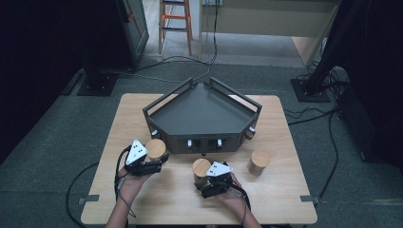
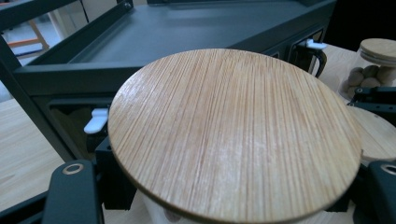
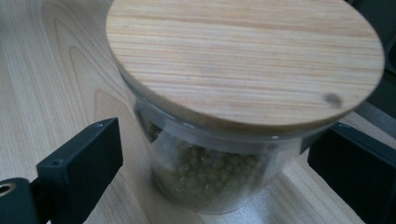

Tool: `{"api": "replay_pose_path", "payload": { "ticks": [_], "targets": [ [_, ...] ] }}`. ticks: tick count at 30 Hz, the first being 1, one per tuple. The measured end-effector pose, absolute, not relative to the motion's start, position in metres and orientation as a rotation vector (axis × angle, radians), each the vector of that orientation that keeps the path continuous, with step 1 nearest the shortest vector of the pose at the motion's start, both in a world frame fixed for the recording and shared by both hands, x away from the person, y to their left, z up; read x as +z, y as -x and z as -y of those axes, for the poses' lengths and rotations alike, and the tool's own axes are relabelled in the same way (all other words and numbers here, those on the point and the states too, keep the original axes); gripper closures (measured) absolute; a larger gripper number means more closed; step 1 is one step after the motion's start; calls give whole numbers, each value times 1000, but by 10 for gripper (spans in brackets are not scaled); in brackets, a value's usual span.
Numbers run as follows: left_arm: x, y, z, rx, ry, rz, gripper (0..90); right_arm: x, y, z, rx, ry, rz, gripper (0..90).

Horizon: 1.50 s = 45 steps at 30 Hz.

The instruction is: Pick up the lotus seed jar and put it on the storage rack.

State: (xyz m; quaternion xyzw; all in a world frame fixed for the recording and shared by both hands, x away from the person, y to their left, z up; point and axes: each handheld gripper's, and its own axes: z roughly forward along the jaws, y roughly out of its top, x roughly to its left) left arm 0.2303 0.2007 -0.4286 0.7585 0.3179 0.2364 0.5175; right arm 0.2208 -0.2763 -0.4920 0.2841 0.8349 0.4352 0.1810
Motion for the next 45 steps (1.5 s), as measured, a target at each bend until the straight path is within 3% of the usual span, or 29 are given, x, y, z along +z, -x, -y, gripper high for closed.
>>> {"api": "replay_pose_path", "payload": {
  "ticks": [45],
  "targets": [
    [-385,-266,-193,529,-1827,-722,252,-492,-221,276,1230,-812,-2354,29]
  ]
}}
